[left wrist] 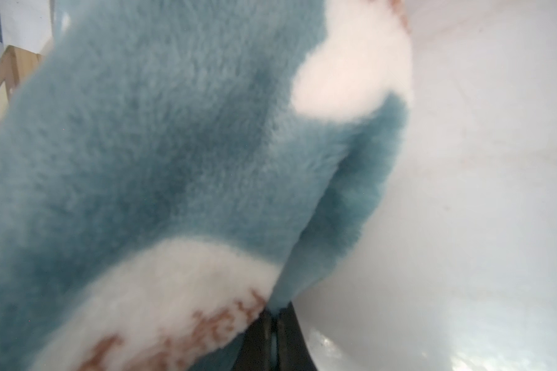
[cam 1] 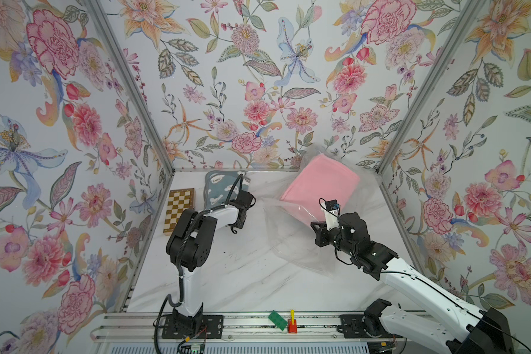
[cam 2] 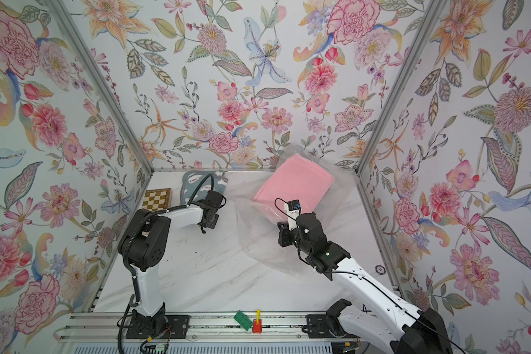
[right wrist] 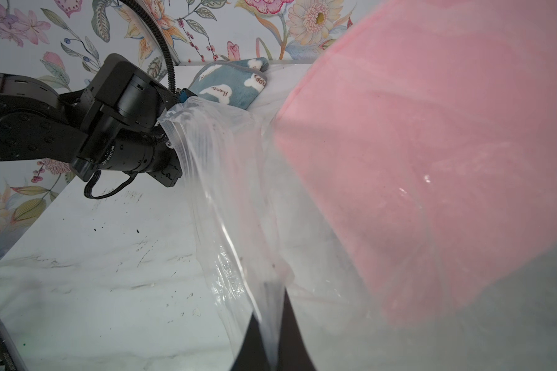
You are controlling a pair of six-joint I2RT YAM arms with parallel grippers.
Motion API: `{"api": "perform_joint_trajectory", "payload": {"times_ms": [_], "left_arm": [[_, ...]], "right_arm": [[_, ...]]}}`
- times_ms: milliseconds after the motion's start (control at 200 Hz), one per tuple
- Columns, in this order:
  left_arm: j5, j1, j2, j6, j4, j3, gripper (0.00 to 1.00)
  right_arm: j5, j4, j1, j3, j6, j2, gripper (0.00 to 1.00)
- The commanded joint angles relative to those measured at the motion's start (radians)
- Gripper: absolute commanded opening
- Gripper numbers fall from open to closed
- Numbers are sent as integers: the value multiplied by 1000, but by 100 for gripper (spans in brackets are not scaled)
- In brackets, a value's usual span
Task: Take the blanket out of the vacuum bag
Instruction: Place the blanket at the center of the board.
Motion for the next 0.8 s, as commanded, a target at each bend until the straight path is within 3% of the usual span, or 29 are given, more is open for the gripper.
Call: {"api": "perform_joint_trajectory", "payload": {"times_ms": [0, 125, 280, 450, 505, 555, 646, 706, 796], "left_arm": [[83, 29, -95, -20, 7, -8, 0], [205, 57, -175, -40, 22, -4, 0], [477, 79, -236, -79, 48, 4, 0], [696, 81, -226, -109, 58, 11, 0], [777, 81, -221, -113, 75, -1, 11], [816, 81, -229, -114, 86, -11, 30], [798, 82, -281, -101, 97, -40, 52], [750, 87, -334, -98, 98, -63, 60], [674, 99, -432, -120, 123, -123, 63]], "right_arm": [[21, -23, 6, 25, -3, -4, 0], [17, -19, 6, 29, -3, 6, 0], [13, -13, 7, 35, -2, 23, 0], [11, -4, 13, 37, 1, 31, 0], [13, -5, 14, 37, 1, 30, 0], [13, -5, 15, 37, 1, 32, 0], [15, -5, 14, 35, 1, 33, 0], [14, -3, 15, 34, 0, 34, 0], [14, 10, 15, 29, 3, 41, 0]]}}
